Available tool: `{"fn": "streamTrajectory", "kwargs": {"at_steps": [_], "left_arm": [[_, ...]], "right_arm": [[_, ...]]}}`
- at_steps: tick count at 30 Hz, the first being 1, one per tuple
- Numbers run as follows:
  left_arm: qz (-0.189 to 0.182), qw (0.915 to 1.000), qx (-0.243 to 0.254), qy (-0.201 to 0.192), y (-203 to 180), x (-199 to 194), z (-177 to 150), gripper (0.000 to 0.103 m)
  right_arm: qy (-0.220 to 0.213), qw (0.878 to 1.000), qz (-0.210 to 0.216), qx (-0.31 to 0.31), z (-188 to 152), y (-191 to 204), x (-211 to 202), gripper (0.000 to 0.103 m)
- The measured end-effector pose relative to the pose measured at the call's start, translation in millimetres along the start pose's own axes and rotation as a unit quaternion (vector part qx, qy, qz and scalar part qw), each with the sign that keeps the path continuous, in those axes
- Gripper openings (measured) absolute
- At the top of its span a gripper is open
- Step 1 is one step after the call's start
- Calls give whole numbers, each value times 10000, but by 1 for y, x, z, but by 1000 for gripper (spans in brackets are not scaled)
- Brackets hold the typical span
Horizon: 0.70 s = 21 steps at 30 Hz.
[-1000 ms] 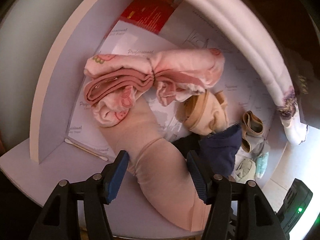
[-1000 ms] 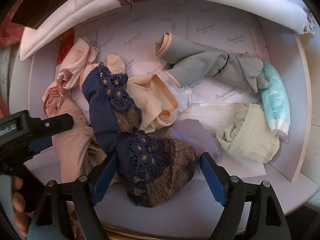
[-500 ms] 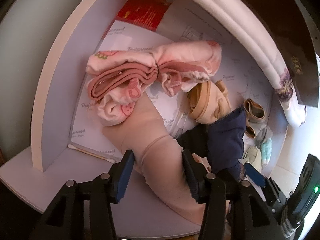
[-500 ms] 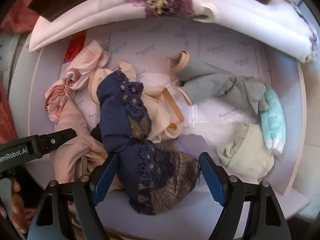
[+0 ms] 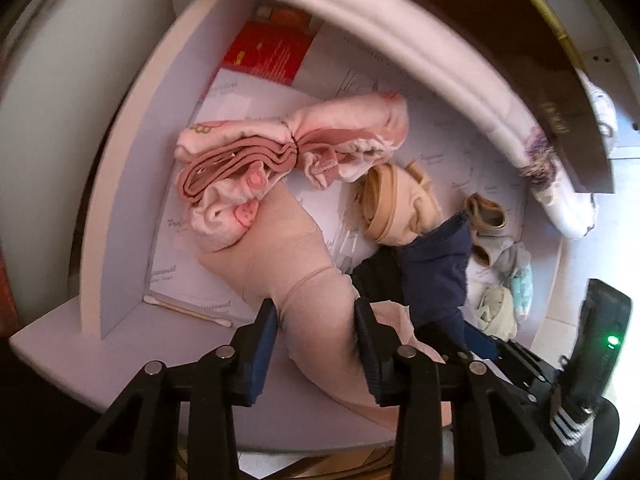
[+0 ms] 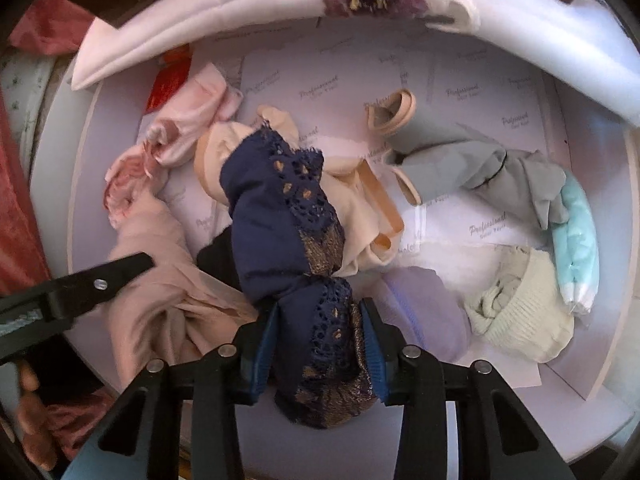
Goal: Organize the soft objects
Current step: 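Grasp the navy lace garment with the right tool while the left tool grasps the pink stocking, then lower the pink stocking into the gold tray with the left tool while the right tool holds the navy garment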
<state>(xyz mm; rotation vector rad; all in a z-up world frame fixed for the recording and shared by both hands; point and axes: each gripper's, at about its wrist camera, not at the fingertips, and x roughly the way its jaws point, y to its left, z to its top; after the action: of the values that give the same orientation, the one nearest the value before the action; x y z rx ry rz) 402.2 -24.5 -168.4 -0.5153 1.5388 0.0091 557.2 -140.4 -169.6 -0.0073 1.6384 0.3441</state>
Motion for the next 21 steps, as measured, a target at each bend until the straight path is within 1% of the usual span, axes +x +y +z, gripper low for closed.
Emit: {"fn": "streamTrajectory", "kwargs": {"at_steps": [6, 12, 16, 21], "left_arm": [[-174, 9984, 338, -424, -6, -35, -22, 36], [-405, 9942, 662, -747, -14, -65, -26, 33], [-442, 9888, 1010, -1005, -28, -84, -33, 31], [-414, 9786, 1533, -1305, -46, -106, -41, 29]], "right_arm": [[20, 10000, -41, -52, -7, -2, 3, 38], [15, 10000, -50, -77, -4, -6, 2, 38], [8, 9999, -79, -122, -7, -5, 1, 38], [3, 9998, -105, -157, -9, -2, 3, 38]]}}
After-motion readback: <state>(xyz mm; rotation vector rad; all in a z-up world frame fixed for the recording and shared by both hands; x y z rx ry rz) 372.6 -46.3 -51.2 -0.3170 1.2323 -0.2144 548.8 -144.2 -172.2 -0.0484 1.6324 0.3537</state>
